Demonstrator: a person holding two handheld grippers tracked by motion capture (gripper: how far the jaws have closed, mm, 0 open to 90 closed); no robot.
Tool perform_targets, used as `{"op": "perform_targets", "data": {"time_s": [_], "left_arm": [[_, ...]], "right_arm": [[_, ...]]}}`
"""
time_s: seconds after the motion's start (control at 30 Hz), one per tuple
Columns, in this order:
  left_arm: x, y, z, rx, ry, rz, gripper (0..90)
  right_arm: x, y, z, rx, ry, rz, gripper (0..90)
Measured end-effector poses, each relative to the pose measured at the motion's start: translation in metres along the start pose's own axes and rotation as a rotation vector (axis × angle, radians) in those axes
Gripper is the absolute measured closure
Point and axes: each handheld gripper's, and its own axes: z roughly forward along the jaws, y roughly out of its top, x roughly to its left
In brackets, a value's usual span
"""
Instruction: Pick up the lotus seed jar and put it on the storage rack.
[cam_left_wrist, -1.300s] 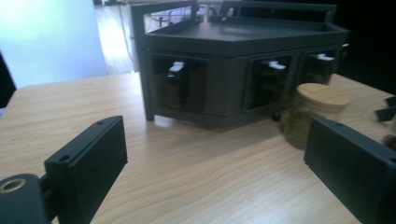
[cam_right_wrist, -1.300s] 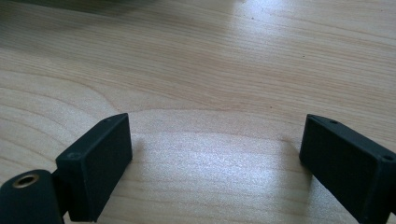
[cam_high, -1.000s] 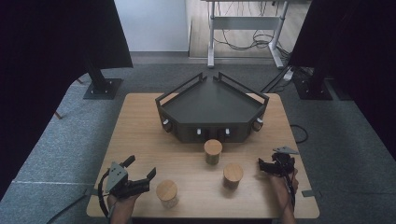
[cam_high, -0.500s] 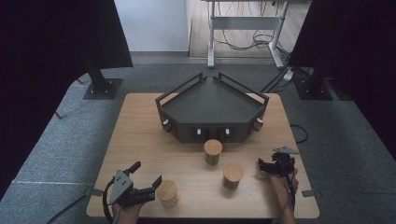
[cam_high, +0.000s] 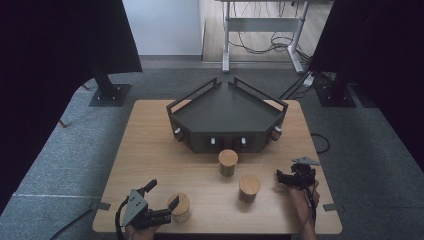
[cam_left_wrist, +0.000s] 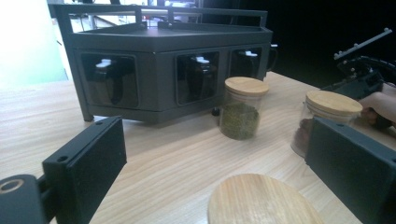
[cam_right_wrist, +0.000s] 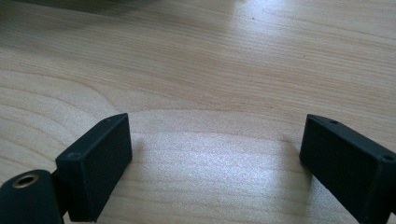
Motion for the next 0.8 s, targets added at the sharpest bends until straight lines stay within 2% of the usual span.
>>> {"op": "perform_targets", "data": {"time_s": [0.37, 0.8], "left_arm": [[-0.012, -0.015, 0.006, 0.026, -0.012, 0.014, 4.9], [-0.018, -0.032, 0.013, 0.071, -0.012, 0.006, 5.1]], "right_arm": [[0.0, 0.0, 0.0, 0.0, 0.003, -0.003, 8.5], [0.0, 0.0, 0.0, 0.0, 0.005, -0.004, 8.5]]}}
